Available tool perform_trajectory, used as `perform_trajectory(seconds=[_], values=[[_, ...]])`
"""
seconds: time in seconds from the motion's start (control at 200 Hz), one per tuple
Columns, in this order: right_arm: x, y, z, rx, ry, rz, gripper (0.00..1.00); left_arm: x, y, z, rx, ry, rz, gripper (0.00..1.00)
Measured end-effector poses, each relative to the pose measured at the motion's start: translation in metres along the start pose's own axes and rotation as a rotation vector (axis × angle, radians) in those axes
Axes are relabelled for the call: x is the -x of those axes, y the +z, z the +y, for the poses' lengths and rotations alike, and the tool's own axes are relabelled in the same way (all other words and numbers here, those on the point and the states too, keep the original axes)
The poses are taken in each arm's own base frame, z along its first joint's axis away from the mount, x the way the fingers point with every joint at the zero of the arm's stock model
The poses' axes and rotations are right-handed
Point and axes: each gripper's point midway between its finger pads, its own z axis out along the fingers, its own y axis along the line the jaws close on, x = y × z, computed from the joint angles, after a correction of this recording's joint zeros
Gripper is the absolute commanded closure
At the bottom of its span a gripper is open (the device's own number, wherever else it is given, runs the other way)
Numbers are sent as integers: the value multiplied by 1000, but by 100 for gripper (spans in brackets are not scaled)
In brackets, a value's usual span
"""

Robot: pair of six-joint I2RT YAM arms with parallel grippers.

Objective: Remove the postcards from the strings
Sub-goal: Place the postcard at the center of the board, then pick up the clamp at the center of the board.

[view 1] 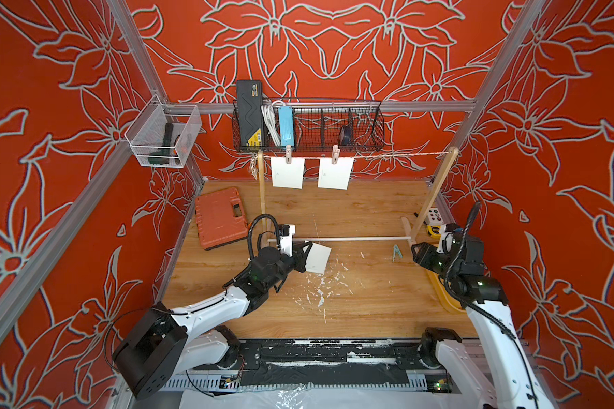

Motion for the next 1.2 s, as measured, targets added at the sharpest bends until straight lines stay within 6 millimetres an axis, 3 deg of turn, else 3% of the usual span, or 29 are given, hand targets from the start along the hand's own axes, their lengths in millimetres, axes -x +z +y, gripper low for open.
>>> perform_trajectory(seconds=[0.31, 0.35, 0.415, 0.551, 0.631, 0.821, 1.031, 1.201], values=[[-12, 23, 0, 3, 15, 75, 37, -11, -7, 55, 204, -151, 29, 100], [-16, 27, 1, -1, 13, 95, 34, -14, -9, 62, 236, -167, 34, 92], [-19, 32, -1, -15, 7, 112, 31, -18, -12, 75, 290, -194, 47, 70], [-28, 45, -7, -65, -12, 154, 26, -29, -21, 98, 397, -242, 73, 57], [-32, 51, -11, -101, -25, 172, 24, -34, -27, 107, 446, -251, 86, 40], [-40, 69, -23, -177, -48, 216, 23, -27, -41, 110, 495, -233, 64, 18], [-45, 95, -29, -232, -62, 272, 24, -20, -52, 107, 499, -220, 52, 16], [-37, 114, -24, -243, -77, 277, 26, -11, -56, 94, 444, -222, 37, 16]])
